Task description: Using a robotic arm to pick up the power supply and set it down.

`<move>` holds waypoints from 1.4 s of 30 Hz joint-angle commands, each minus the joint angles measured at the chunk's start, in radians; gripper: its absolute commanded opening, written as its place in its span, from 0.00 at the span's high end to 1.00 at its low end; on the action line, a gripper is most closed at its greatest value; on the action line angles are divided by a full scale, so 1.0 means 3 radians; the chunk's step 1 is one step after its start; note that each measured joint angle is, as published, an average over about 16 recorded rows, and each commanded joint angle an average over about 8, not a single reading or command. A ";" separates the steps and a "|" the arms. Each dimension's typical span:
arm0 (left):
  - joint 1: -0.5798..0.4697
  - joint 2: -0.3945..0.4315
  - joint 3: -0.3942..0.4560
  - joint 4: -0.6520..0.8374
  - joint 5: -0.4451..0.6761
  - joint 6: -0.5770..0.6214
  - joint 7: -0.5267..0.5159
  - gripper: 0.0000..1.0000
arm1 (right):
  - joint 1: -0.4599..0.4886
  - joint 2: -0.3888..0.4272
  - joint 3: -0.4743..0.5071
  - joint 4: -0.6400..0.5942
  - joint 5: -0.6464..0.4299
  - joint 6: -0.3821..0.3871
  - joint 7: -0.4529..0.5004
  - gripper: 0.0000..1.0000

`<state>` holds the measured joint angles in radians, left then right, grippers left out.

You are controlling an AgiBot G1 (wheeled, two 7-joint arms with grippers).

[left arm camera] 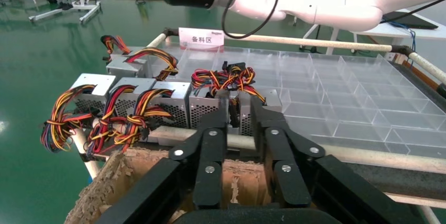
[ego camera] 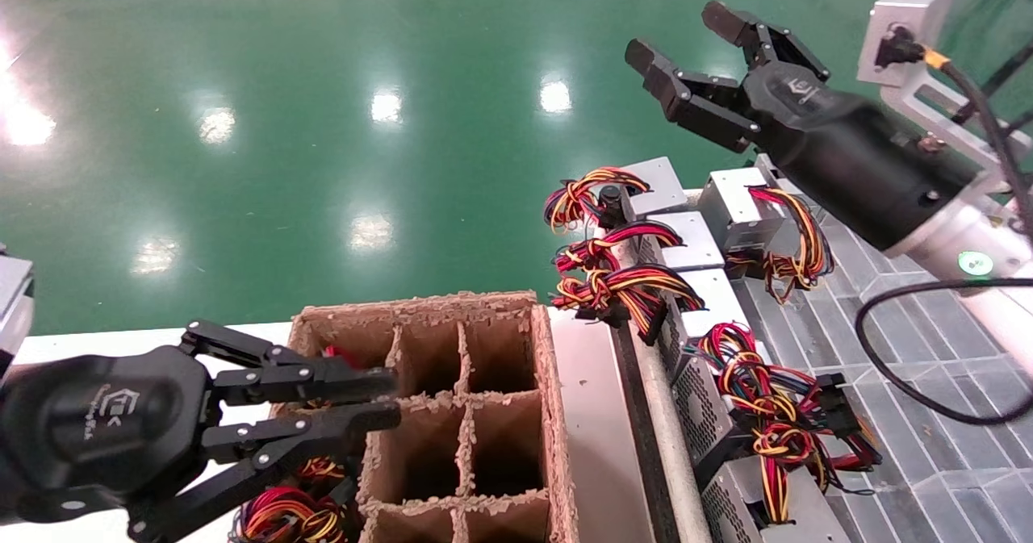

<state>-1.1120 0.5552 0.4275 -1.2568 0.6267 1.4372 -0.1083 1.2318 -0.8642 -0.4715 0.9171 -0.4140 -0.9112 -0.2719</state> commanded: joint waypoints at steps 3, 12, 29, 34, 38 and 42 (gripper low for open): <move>0.0000 0.0000 0.0000 0.0000 0.0000 0.0000 0.0000 0.00 | -0.0049 0.0080 0.0060 0.0115 -0.0099 -0.0184 0.0144 0.00; 0.0000 0.0000 0.0000 0.0000 0.0000 0.0000 0.0000 0.00 | -0.0158 0.0255 0.0193 0.0369 -0.0319 -0.0588 0.0462 0.00; 0.0000 0.0000 0.0000 0.0000 0.0000 0.0000 0.0000 0.00 | -0.0371 0.0597 0.0452 0.0866 -0.0747 -0.1378 0.1084 0.00; 0.0000 0.0000 0.0000 0.0000 0.0000 0.0000 0.0000 0.00 | -0.0438 0.0705 0.0534 0.1023 -0.0882 -0.1628 0.1280 0.00; 0.0000 0.0000 0.0000 0.0000 0.0000 0.0000 0.0000 0.00 | -0.0489 0.0787 0.0596 0.1141 -0.0984 -0.1817 0.1428 0.00; 0.0000 0.0000 0.0000 0.0000 0.0000 0.0000 0.0000 0.00 | -0.0527 0.0848 0.0643 0.1231 -0.1061 -0.1961 0.1533 0.00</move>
<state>-1.1120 0.5552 0.4275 -1.2567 0.6266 1.4371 -0.1082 1.0768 -0.6149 -0.2822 1.2789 -0.7264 -1.4876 0.1779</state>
